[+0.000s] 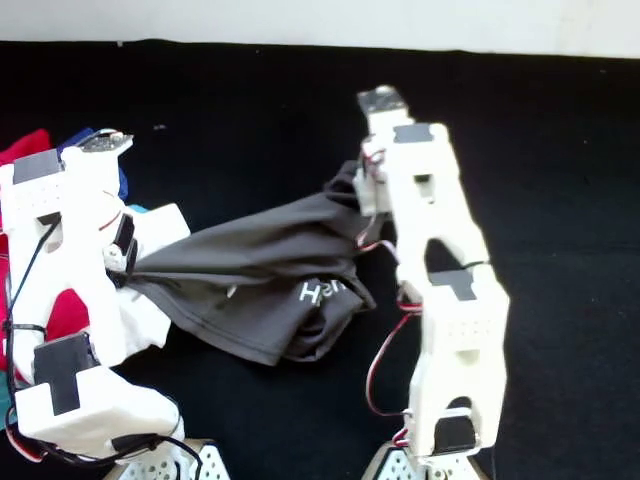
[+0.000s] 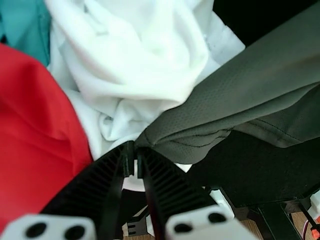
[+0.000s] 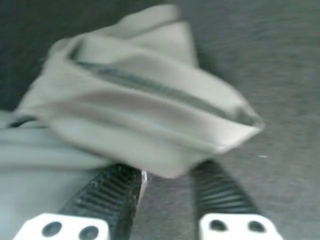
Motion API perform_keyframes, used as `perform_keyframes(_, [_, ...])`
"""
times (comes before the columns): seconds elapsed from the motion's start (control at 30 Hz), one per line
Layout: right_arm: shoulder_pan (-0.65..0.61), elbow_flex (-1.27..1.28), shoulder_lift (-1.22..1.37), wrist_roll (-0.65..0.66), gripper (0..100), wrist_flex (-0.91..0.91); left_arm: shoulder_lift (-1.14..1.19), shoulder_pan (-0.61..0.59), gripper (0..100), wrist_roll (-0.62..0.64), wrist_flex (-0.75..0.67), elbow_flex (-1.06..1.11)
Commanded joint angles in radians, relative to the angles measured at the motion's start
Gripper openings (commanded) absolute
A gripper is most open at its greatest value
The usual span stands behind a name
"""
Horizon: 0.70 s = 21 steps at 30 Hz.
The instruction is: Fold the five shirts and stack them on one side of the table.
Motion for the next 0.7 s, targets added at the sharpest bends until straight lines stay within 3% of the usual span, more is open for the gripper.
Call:
perform_keyframes(0.0, [0.097,-0.093,-0.015,-0.006,0.6,-0.002,-0.042,0.087,1,-0.006,0.009,-0.056])
perform_keyframes(0.2, [0.272,-0.268,-0.045,-0.003,0.5,0.099,-0.042,0.338,1,0.008,0.092,-0.263])
perform_keyframes(0.33, [0.390,-0.420,-0.071,-0.002,0.5,0.199,-0.042,0.456,1,0.107,0.115,-0.424])
perform_keyframes(0.5, [0.504,-0.601,-0.090,0.029,0.5,0.320,-0.031,0.526,10,0.144,0.106,-0.510])
perform_keyframes(0.67, [0.581,-0.742,-0.084,0.094,0.5,0.401,-0.030,0.504,23,0.213,-0.005,-0.387])
